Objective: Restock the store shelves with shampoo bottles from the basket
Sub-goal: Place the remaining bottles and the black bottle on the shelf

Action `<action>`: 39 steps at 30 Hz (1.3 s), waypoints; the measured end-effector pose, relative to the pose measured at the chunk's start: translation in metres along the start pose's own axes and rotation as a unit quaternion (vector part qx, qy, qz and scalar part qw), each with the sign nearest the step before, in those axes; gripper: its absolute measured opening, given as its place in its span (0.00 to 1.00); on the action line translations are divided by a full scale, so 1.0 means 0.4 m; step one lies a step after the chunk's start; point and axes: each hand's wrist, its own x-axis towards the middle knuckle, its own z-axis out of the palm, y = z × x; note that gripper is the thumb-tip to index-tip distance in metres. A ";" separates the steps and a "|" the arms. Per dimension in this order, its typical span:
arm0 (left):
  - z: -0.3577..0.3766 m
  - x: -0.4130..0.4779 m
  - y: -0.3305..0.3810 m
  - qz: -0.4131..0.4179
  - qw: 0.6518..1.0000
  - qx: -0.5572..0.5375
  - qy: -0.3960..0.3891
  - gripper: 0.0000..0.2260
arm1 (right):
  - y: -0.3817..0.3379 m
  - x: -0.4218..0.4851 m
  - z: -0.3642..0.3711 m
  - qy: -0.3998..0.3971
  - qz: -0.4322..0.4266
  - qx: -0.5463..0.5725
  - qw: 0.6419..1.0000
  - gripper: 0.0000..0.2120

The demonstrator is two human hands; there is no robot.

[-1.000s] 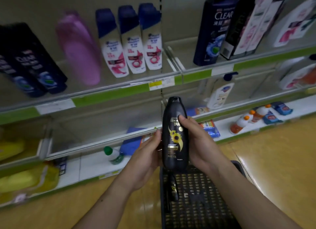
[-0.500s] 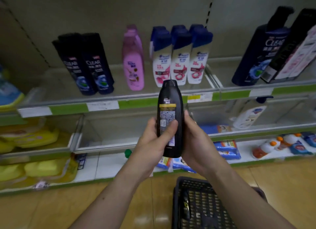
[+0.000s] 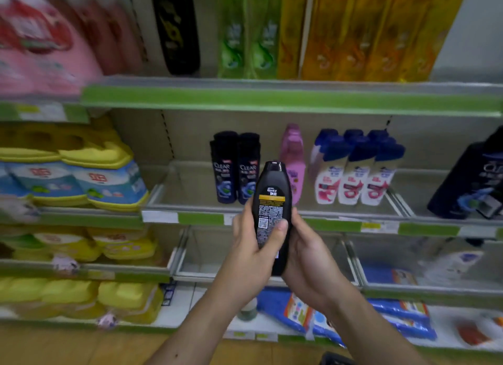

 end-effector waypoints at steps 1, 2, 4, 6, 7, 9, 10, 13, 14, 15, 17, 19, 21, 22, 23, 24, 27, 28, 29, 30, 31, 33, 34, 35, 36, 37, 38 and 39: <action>-0.023 0.005 0.014 0.007 1.000 0.015 0.016 0.31 | -0.006 0.008 0.032 -0.012 0.003 0.018 1.000 0.25; -0.050 0.012 0.029 0.010 0.999 0.039 0.028 0.35 | -0.011 0.019 0.069 -0.024 0.003 0.029 0.999 0.25; -0.094 0.022 0.059 0.002 0.993 0.109 0.047 0.42 | -0.018 0.038 0.122 -0.054 0.010 0.043 0.998 0.25; -0.154 0.028 0.093 0.006 0.985 0.161 0.061 0.44 | -0.032 0.056 0.185 -0.080 0.010 0.032 0.996 0.25; -0.186 0.030 0.112 0.017 0.981 0.184 0.061 0.44 | -0.043 0.066 0.213 -0.089 0.009 0.016 0.996 0.25; -0.260 0.041 0.152 0.048 0.972 0.224 0.050 0.42 | -0.071 0.086 0.269 -0.092 -0.006 -0.019 0.996 0.25; -0.299 0.047 0.173 0.063 0.966 0.246 0.042 0.42 | -0.085 0.094 0.297 -0.101 -0.018 -0.035 0.994 0.24; -0.399 0.072 0.233 0.090 0.954 0.285 0.029 0.36 | -0.137 0.117 0.390 -0.112 -0.077 -0.104 0.985 0.20; -0.423 0.080 0.255 0.103 0.962 0.252 0.033 0.30 | -0.154 0.130 0.423 -0.106 -0.103 -0.125 0.981 0.19; -0.440 0.089 0.277 0.119 0.969 0.212 0.044 0.23 | -0.171 0.146 0.456 -0.097 -0.133 -0.144 0.976 0.20; -0.462 0.109 0.322 0.150 0.973 0.153 0.082 0.14 | -0.198 0.183 0.520 -0.070 -0.188 -0.192 0.961 0.23; -0.482 0.141 0.355 0.161 0.974 0.106 0.118 0.12 | -0.225 0.217 0.570 -0.051 -0.236 -0.247 0.939 0.22; -0.516 0.186 0.379 0.160 0.978 0.049 0.126 0.12 | -0.258 0.250 0.603 -0.043 -0.273 -0.265 0.924 0.20; -0.536 0.212 0.388 0.163 0.978 0.030 0.127 0.12 | -0.278 0.264 0.612 -0.040 -0.288 -0.277 0.916 0.19; -0.555 0.242 0.393 0.164 0.978 0.020 0.130 0.12 | -0.298 0.276 0.616 -0.033 -0.299 -0.297 0.906 0.18; -0.571 0.269 0.398 0.164 0.978 0.013 0.128 0.12 | -0.315 0.290 0.616 -0.022 -0.307 -0.324 0.895 0.18; -0.598 0.347 0.411 0.159 0.982 0.018 0.105 0.14 | -0.353 0.331 0.611 0.043 -0.340 -0.409 0.846 0.17; -0.603 0.373 0.411 0.157 0.983 0.016 0.098 0.14 | -0.361 0.347 0.609 0.064 -0.350 -0.428 0.831 0.17; -0.607 0.399 0.411 0.154 0.983 0.020 0.093 0.14 | -0.368 0.363 0.610 0.080 -0.358 -0.444 0.818 0.17; -0.609 0.421 0.411 0.153 0.984 0.027 0.088 0.14 | -0.374 0.378 0.612 0.093 -0.363 -0.455 0.808 0.17; -0.610 0.443 0.409 0.152 0.984 0.033 0.086 0.14 | -0.379 0.395 0.613 0.105 -0.365 -0.461 0.802 0.16; -0.608 0.473 0.406 0.151 0.984 0.040 0.082 0.14 | -0.389 0.419 0.613 0.116 -0.362 -0.471 0.796 0.15; -0.606 0.484 0.403 0.149 0.984 0.045 0.081 0.14 | -0.392 0.430 0.611 0.117 -0.356 -0.478 0.794 0.15; -0.605 0.493 0.398 0.145 0.985 0.053 0.083 0.14 | -0.392 0.439 0.608 0.118 -0.349 -0.486 0.793 0.14; -0.605 0.501 0.390 0.141 0.984 0.062 0.085 0.14 | -0.389 0.448 0.602 0.118 -0.341 -0.492 0.792 0.14; -0.605 0.506 0.381 0.138 0.984 0.073 0.087 0.14 | -0.384 0.454 0.595 0.119 -0.335 -0.494 0.793 0.13; -0.604 0.510 0.373 0.136 0.984 0.081 0.087 0.15 | -0.377 0.462 0.588 0.124 -0.331 -0.492 0.795 0.12; -0.603 0.513 0.366 0.134 0.983 0.087 0.088 0.15 | -0.371 0.469 0.580 0.130 -0.331 -0.487 0.798 0.12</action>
